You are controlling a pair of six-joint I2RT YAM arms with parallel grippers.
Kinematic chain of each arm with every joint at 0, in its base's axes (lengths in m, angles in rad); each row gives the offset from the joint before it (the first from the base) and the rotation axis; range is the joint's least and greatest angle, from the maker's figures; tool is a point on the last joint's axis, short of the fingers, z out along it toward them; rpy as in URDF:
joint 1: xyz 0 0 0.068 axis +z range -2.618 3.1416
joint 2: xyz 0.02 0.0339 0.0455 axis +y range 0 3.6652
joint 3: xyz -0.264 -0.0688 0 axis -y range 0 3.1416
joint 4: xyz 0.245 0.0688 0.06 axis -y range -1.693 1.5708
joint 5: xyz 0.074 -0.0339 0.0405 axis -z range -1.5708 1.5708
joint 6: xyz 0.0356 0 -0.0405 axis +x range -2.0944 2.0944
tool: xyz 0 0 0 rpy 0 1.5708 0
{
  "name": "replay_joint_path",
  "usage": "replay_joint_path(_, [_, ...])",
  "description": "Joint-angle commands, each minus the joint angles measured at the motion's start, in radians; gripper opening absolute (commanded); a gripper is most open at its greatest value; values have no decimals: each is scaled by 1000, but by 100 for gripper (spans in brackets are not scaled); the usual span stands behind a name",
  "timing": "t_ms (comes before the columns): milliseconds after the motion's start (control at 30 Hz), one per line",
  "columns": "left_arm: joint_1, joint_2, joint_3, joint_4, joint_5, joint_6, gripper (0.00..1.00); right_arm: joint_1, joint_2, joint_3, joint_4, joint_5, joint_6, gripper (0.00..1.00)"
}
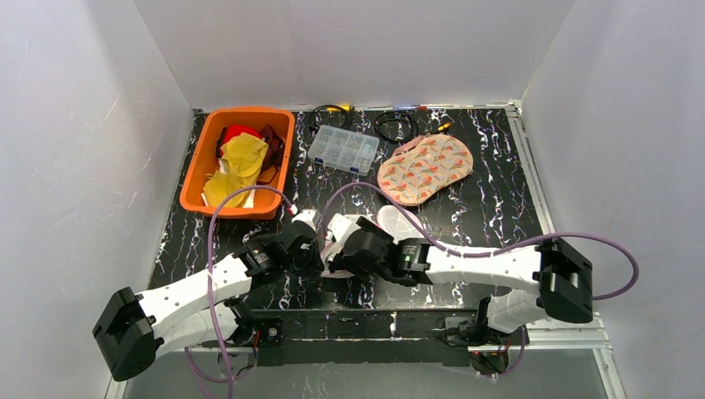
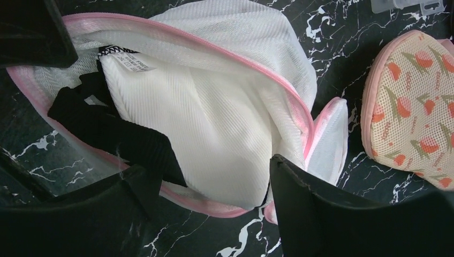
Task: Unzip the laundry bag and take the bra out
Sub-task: Pick up the bra from the laundry bag.
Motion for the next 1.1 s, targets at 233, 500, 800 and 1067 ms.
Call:
replay_joint_path(233, [-1, -26, 14, -16, 2, 17, 0, 2, 151, 95, 5, 20, -67, 62])
replay_joint_path(500, [-2, -38, 10, -21, -2, 21, 0, 1, 148, 87, 34, 48, -46, 20])
replay_joint_path(800, [-2, -61, 14, -54, -49, 14, 0, -3, -6, 53, 54, 103, 39, 1])
replay_joint_path(1067, [-2, -50, 38, -89, -104, 9, 0, -33, -149, 73, 16, 47, 127, 1])
